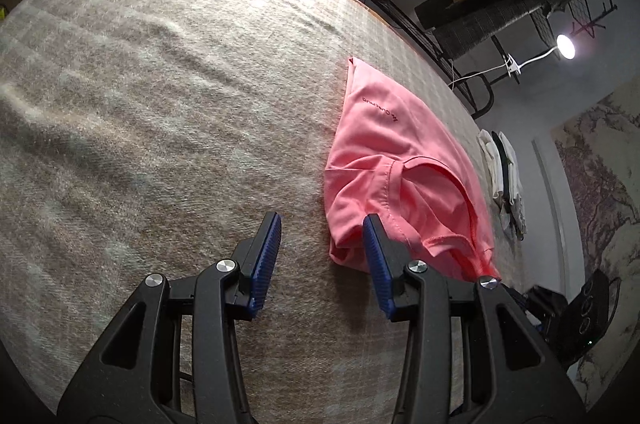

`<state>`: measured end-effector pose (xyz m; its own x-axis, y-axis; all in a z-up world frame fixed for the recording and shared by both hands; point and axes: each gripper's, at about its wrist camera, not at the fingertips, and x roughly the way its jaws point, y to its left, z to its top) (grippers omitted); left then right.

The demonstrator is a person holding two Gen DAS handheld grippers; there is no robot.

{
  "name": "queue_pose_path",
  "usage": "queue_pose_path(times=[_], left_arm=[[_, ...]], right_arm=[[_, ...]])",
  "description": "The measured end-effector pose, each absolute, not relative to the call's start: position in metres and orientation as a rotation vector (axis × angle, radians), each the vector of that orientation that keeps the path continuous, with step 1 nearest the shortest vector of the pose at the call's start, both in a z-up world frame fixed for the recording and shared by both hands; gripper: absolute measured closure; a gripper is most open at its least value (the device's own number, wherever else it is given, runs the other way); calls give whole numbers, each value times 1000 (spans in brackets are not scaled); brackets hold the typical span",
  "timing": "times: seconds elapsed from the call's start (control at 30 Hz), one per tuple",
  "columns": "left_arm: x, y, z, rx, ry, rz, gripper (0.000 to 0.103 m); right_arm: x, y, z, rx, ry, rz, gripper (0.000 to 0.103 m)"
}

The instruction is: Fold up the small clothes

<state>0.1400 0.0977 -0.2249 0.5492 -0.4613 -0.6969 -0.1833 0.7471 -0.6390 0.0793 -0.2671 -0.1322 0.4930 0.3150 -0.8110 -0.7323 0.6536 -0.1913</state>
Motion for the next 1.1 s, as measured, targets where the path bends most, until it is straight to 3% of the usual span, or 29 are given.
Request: queue_pose_path(times=[0.07,0.13,0.2,0.23,0.33,0.37,0.4,0.43,0.47,0.53,0.67,0.77,0.93,1.1], left_arm=[[141,96,-227,-745,1005,-189,61],[142,93,-228,-749,1014,-201,56],[142,90,-230,-764,1021,-215,54],[142,89,-231,-777,1022,-217,54],[142,87,-234,-828,1019,-234,54],[142,85,-234,-832,1016,-239,61],[143,82,-234,-830,1018,-244,85],[144,80,-234,-823,1026,-250,98],[145,78,-232,-811,1030,-244,102],[143,77,-225,-805,1013,-247,102],[127,85,-209,-855,948,-281,103],[127,83,-225,-779,1010,-237,103],[120,93,-231,-825,993,-234,103],[122,84,-228,-607,1054,-185,103]], right_arm=[[75,-283,-124,-505,833,697,92],[78,-308,-113,-367,833,669,59],[85,-329,-106,-195,851,630,37],[94,-340,-107,-98,876,592,36],[113,-363,-121,139,967,522,43],[119,-367,-127,212,992,522,45],[123,-371,-134,291,1016,532,49],[127,-372,-140,335,1033,539,61],[131,-370,-146,365,1055,544,69],[137,-364,-156,377,1094,546,101],[133,-367,-143,428,1051,590,103],[129,-380,-132,473,1010,618,103],[130,-385,-149,433,1085,577,103],[135,-386,-139,430,1044,578,103]])
